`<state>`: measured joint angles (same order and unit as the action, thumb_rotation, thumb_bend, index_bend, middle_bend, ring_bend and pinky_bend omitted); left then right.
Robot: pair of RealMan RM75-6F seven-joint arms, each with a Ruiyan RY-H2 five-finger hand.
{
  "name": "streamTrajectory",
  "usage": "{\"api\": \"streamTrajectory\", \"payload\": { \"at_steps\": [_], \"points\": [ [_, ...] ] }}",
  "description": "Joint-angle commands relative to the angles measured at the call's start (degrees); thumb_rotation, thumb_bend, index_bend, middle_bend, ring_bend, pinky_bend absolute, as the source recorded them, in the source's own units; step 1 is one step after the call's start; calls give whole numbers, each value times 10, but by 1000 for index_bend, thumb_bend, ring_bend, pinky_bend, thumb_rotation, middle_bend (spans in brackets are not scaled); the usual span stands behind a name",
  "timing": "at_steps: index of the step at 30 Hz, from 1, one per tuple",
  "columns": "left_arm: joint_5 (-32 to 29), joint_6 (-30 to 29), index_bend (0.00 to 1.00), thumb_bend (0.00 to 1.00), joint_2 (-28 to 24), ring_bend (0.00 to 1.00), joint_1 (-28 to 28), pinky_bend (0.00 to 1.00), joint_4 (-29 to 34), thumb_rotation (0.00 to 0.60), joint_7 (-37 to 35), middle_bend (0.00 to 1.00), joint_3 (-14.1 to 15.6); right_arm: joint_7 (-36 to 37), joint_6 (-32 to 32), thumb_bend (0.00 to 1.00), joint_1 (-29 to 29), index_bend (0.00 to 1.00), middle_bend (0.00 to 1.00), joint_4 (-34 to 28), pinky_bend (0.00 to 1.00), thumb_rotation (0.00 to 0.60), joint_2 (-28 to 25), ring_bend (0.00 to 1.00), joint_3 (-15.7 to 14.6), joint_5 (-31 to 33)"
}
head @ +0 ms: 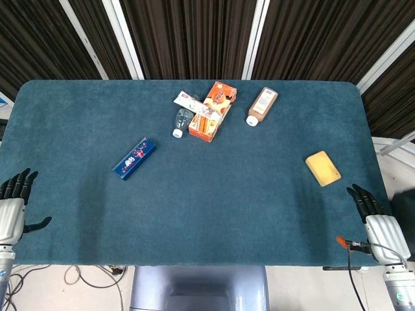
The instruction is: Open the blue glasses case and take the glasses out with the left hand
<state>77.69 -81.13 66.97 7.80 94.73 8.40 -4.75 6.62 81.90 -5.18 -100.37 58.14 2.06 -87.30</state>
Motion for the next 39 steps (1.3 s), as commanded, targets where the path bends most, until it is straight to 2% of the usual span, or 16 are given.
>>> {"api": "streamTrajectory", "payload": {
  "at_steps": [1, 16, 27, 30, 33, 39],
  "points": [
    [0, 0, 0, 66, 0, 0, 0, 79, 0, 600, 0, 0, 0, 0, 0, 122, 0, 0, 0, 0, 186, 600, 0, 0, 0, 0],
    [4, -1, 0, 65, -3, 0, -1, 79, 5, 600, 2, 0, 3, -1, 2, 123, 1, 0, 0, 0, 186, 600, 0, 0, 0, -1],
    [15, 8, 0, 66, -11, 0, 12, 79, 29, 600, 34, 0, 3, 2, -1, 122, 0, 0, 0, -1, 186, 600, -1, 0, 0, 1],
    [12, 27, 0, 66, -14, 0, 27, 79, 42, 600, 53, 0, -1, 4, -2, 123, 0, 0, 0, -1, 186, 600, -1, 0, 0, 2],
    [1, 78, 0, 77, -16, 0, 66, 80, 65, 600, 91, 0, -13, 5, -4, 123, -1, 0, 0, -2, 186, 600, -1, 0, 1, 4],
    [-52, 180, 0, 222, -9, 0, 151, 86, 90, 600, 190, 0, -37, 7, -10, 122, -3, 0, 0, -3, 186, 600, -1, 0, 2, 9]
  ]
}}
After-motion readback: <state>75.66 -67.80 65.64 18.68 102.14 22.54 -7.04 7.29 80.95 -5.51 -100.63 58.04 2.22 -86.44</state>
